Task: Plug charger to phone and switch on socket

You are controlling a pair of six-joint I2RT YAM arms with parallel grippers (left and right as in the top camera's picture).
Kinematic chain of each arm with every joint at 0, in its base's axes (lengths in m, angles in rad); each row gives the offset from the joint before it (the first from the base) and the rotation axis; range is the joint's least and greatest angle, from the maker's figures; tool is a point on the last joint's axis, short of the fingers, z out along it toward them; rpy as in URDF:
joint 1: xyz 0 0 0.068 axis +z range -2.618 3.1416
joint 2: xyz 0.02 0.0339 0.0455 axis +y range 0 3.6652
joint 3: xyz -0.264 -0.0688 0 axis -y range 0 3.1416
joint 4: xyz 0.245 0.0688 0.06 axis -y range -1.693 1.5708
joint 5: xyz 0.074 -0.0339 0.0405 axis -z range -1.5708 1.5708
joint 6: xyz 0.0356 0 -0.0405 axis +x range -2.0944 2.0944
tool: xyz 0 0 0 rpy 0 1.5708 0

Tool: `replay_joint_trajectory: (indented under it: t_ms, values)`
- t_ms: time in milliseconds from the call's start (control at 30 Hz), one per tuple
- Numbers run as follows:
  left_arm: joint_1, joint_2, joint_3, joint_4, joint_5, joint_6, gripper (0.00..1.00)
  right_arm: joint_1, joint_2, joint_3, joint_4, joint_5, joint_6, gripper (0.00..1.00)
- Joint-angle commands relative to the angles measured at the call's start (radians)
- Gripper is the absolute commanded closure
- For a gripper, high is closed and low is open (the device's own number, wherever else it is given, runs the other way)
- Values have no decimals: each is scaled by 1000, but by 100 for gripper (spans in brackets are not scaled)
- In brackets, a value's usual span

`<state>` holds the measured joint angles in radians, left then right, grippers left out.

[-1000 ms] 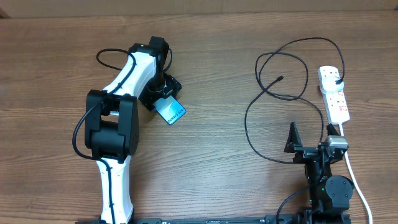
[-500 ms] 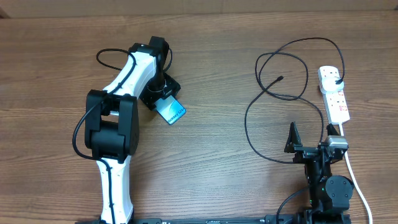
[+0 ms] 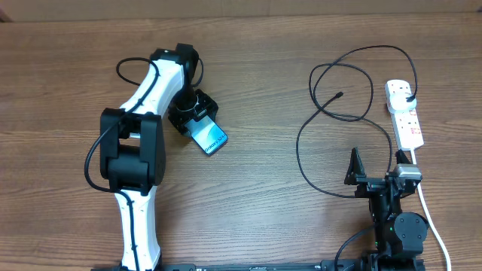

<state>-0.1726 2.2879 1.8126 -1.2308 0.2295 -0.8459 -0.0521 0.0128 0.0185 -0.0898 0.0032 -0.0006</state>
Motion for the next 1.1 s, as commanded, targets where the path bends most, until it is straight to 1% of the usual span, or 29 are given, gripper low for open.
replay_joint_trajectory:
  t_ms: [0, 33, 233, 467, 567, 767, 900, 967, 1033, 1067]
  values:
    - [21, 5, 56, -34, 108, 61, 28, -3, -10, -11, 6, -5, -5, 0]
    - [23, 5, 62, -41, 133, 76, 28, -3, -10, -11, 6, -5, -5, 0]
    - [40, 5, 89, -100, 408, 217, 29, -3, -10, -11, 6, -5, -5, 0]
    - [40, 5, 89, -123, 668, 312, 29, -3, -10, -11, 6, -4, -6, 0]
    - [40, 5, 89, -123, 767, 342, 29, -4, -10, -11, 10, 46, -31, 0]
    - [40, 5, 89, -126, 880, 397, 30, -3, -10, -11, 11, 39, -30, 0]
    - [40, 5, 89, -123, 890, 398, 30, -2, -10, -11, 13, -82, -22, 0]
    - [40, 5, 89, -123, 899, 398, 30, -3, -10, -11, 25, -176, 56, 0]
    - [40, 5, 89, -123, 924, 407, 32, -3, -10, -11, 37, -305, 225, 0]
    - [40, 5, 89, -123, 937, 415, 32, -2, -10, -11, 40, -368, 343, 0]
